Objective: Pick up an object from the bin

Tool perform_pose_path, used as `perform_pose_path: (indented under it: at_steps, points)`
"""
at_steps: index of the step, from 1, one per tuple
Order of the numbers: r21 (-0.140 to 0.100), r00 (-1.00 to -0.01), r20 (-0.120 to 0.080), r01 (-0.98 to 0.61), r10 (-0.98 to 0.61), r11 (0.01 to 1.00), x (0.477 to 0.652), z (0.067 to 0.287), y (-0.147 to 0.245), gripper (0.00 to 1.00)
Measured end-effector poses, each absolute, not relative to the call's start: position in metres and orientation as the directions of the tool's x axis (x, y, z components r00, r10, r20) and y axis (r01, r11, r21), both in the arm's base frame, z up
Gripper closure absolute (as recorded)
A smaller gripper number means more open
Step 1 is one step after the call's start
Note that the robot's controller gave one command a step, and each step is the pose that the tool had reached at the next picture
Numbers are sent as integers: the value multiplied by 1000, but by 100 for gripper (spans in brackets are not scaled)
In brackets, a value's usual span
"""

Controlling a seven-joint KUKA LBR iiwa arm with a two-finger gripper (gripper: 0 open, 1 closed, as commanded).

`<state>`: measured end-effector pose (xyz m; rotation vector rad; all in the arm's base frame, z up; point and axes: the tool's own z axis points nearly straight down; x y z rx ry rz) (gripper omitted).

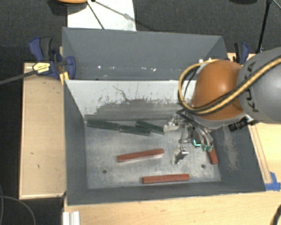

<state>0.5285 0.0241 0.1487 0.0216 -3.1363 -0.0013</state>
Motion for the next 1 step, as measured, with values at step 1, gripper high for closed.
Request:
perform_pose_path:
  at_steps: [1]
  points:
    - [1, -1000, -2, -13, -13, 1000, 530, 152, 24, 0]
